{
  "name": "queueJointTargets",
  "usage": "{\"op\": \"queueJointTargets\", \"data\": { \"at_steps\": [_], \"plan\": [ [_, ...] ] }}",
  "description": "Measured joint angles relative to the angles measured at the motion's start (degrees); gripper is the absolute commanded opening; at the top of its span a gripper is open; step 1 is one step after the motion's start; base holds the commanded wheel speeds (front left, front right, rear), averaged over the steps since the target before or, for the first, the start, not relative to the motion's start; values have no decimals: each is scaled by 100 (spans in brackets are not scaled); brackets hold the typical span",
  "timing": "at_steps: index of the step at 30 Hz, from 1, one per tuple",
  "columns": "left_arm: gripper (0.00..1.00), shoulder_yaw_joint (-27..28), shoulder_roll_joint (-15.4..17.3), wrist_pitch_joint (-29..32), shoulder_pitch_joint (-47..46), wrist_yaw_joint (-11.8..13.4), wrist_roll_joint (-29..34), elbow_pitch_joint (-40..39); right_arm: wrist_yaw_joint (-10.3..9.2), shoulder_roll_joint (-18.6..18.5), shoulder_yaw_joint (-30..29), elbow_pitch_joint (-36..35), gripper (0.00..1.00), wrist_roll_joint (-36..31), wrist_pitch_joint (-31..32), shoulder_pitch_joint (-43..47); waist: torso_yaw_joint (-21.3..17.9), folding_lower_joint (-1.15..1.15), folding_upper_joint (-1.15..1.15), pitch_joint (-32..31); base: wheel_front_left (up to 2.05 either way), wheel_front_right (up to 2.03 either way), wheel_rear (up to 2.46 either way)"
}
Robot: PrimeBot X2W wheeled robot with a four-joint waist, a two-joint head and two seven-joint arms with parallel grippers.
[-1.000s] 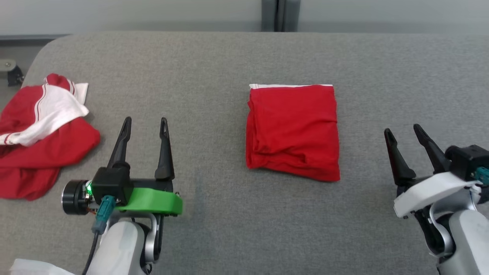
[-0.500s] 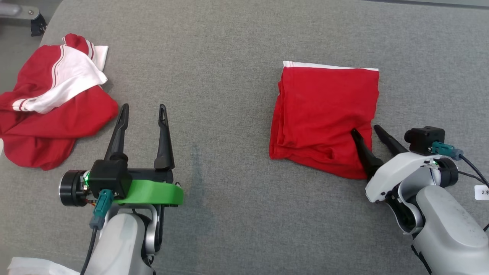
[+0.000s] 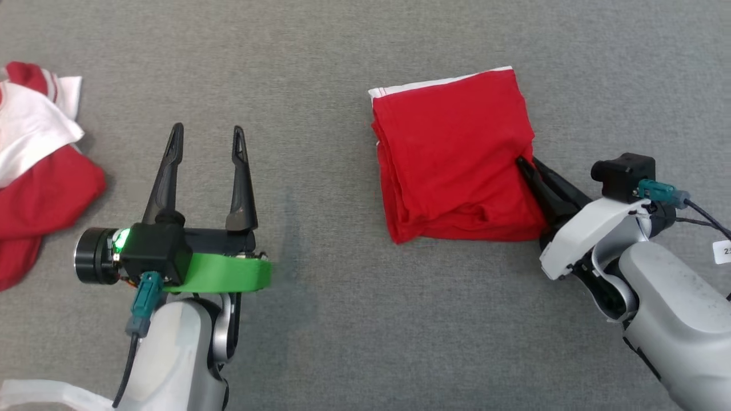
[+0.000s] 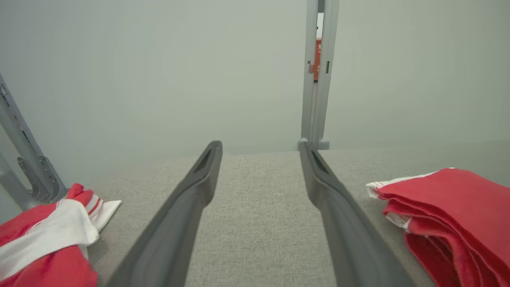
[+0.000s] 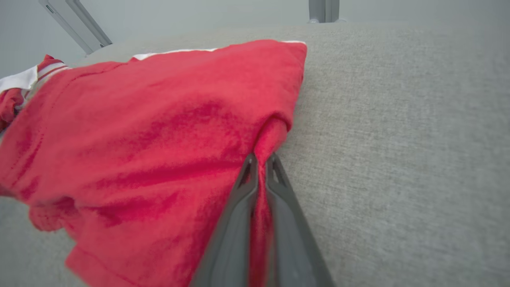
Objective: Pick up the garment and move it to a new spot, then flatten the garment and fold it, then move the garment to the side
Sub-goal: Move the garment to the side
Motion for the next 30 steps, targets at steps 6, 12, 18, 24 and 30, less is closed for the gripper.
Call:
{"op": "queueJointTargets", "data": {
  "at_steps": [6,12,18,24,30],
  "plan": [
    [100,-240,64,0,-311,-181,209,-162,-1,-557,364,145,0,407,-321,-486,-526,0,0,252,0,0,0],
    [100,-555,65,156,-758,-344,338,-389,-1,-1274,495,711,0,931,-543,-1113,-1013,0,0,611,0,0,0],
    [100,-828,51,297,-1102,-482,510,-552,0,-1903,430,1440,0,1255,-646,-1592,-1258,0,0,1137,0,0,0],
    [100,-978,77,426,-1290,-523,611,-797,0,-2234,130,2091,0,1341,-700,-2161,-1367,0,0,1618,0,0,0],
    [100,-1065,164,567,-1326,-555,659,-957,-1,-2112,-644,2622,100,667,-716,-2622,-1412,1,0,1899,0,0,0]
  ]
}}
